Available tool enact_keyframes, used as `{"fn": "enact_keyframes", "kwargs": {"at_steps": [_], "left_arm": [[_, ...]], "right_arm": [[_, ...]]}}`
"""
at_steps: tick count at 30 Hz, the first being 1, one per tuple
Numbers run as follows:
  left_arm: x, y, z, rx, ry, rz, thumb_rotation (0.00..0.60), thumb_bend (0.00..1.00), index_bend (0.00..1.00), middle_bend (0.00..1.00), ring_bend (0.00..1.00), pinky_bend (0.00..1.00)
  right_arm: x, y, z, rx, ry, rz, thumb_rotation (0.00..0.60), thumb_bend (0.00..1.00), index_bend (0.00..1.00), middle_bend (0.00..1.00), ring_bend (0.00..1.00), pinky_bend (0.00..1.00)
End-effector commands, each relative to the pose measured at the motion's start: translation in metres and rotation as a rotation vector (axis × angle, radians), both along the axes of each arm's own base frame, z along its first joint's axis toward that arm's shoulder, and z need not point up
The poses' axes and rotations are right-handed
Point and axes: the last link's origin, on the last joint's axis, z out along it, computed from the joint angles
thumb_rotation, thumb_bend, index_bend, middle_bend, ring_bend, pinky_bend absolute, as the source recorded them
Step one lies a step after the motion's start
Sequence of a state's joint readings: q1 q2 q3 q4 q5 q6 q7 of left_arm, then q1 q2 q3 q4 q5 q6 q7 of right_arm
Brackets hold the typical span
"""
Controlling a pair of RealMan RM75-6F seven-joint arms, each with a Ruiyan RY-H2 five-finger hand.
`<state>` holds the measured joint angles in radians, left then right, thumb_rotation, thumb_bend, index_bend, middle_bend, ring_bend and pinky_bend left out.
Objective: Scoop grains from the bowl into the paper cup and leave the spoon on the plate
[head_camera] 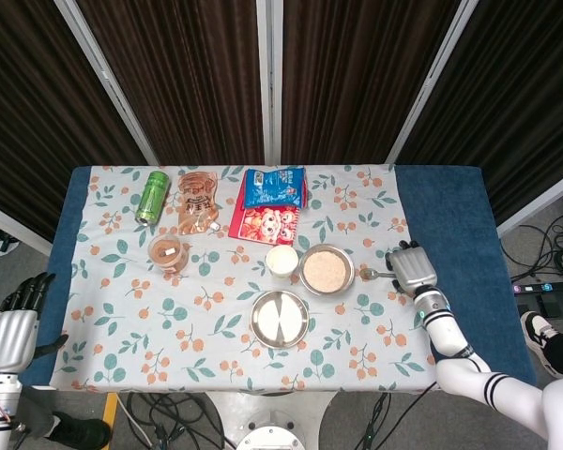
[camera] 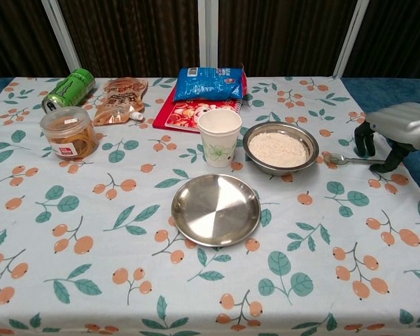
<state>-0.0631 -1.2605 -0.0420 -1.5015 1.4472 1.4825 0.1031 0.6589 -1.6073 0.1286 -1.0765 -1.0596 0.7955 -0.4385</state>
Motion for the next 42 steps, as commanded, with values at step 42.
{"fn": "enact_keyframes", "kwargs": {"at_steps": [42], "left_arm": [[-0.0054,-0.0017,-0.0018,0.011,-0.012,0.011,0.600,0.00,0.11,0.18,0.12,0.24]], "right_arm": [[-0.0005,-0.0014,0.0044,0.009,-0.017,-0.023,0.600,0.33,0.59,0.58,0.25,0.24]]}}
